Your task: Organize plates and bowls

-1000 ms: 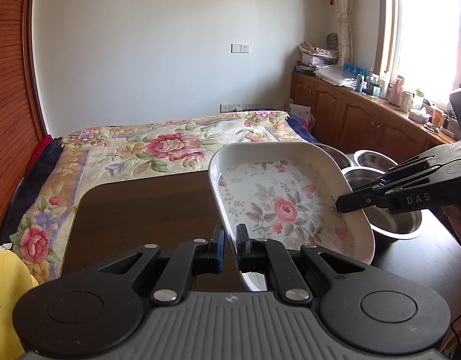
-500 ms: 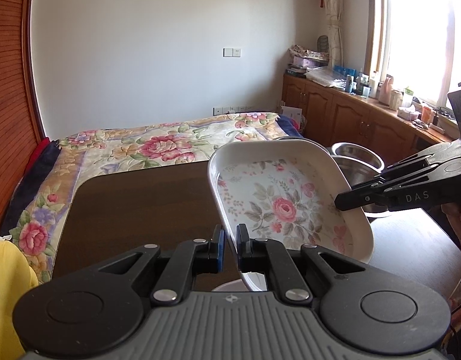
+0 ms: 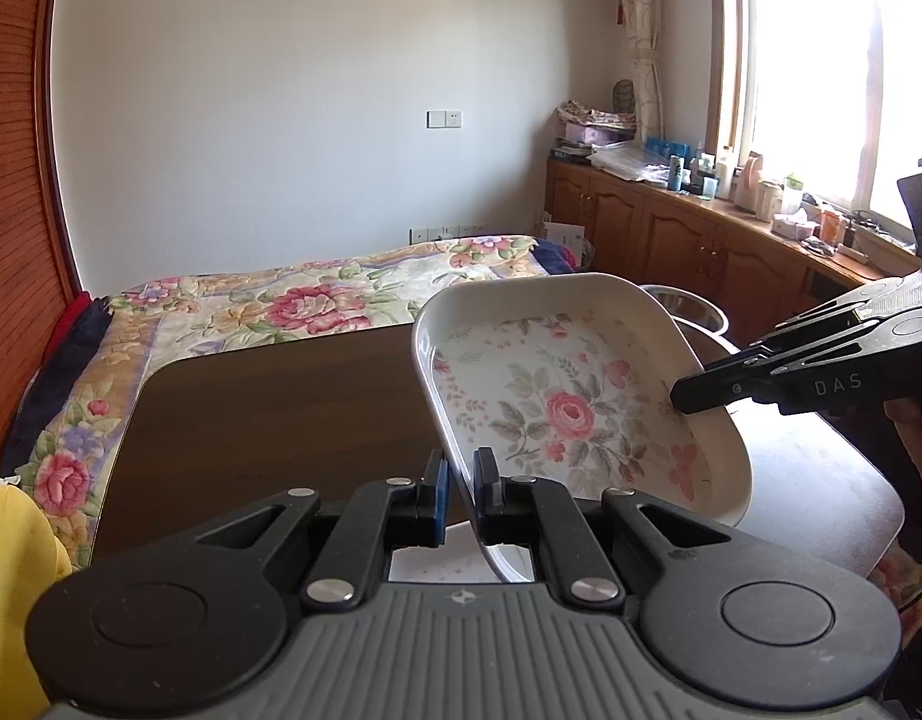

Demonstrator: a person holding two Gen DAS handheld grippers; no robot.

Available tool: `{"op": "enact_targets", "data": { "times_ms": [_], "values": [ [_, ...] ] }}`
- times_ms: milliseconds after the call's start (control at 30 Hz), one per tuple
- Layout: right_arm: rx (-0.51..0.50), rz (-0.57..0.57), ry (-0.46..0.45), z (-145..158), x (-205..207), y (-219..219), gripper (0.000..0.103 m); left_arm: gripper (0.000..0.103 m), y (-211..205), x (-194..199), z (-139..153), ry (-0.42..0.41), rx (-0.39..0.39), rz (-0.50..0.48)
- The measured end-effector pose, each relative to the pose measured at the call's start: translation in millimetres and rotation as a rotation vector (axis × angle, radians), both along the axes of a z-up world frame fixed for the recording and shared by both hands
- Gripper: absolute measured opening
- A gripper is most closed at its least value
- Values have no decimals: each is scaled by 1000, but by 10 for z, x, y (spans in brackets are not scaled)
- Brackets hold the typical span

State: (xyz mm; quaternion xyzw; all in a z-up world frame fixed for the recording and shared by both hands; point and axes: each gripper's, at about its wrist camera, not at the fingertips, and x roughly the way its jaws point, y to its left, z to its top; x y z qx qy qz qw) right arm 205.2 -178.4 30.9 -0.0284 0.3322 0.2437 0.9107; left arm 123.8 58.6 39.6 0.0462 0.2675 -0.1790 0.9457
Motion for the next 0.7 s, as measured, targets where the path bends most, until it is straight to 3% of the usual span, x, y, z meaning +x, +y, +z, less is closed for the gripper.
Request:
{"op": "enact_targets", "data": {
  "times_ms": [700],
  "values": [
    [7, 31, -14, -63, -200, 121, 11, 9, 134, -342, -93, 7, 2, 43]
  ]
}}
